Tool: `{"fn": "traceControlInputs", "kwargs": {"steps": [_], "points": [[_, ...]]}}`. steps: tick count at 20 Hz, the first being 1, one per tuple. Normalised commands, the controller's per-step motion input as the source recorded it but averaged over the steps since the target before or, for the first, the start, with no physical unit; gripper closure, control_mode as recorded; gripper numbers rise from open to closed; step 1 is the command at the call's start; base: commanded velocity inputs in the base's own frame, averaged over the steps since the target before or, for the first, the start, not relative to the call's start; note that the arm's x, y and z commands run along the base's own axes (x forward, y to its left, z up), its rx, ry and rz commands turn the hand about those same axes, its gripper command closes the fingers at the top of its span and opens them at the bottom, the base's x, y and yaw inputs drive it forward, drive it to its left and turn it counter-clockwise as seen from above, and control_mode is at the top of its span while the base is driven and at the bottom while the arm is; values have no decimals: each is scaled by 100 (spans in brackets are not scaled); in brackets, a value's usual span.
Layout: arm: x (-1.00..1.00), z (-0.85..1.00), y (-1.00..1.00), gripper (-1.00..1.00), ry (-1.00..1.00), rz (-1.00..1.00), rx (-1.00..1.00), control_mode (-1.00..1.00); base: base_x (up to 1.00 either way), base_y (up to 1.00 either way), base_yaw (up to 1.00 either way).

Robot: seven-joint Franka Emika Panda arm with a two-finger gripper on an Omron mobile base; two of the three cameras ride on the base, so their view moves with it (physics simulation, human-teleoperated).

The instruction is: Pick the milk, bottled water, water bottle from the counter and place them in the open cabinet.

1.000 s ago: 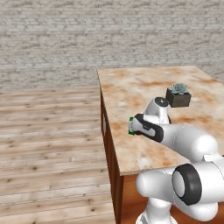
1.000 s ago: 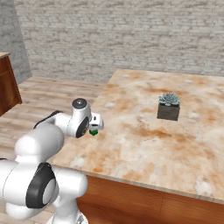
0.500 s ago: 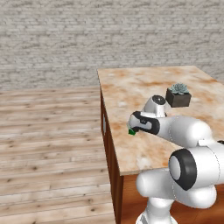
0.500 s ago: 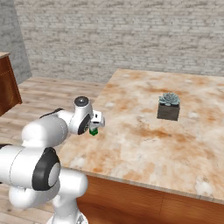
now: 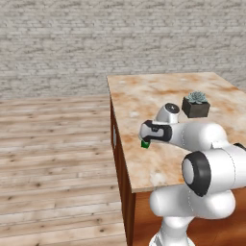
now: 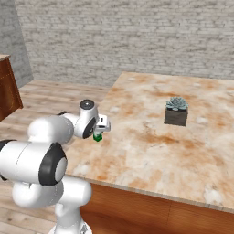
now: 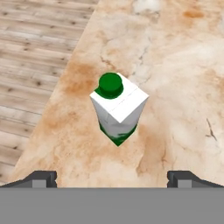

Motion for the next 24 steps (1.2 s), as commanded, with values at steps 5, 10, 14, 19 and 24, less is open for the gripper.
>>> {"fn": "traceControlInputs", "kwargs": {"steps": [5, 10, 14, 19, 24], "points": [[10, -10, 1, -100, -2, 0, 0, -100, 0, 0, 0], [11, -7, 1, -100, -1, 0, 0, -100, 0, 0, 0], [8, -9, 0, -100, -2, 0, 0, -100, 0, 0, 0], [7, -6, 0, -100, -1, 0, 0, -100, 0, 0, 0], [10, -5, 0, -100, 0, 0, 0, -100, 0, 0, 0]]}}
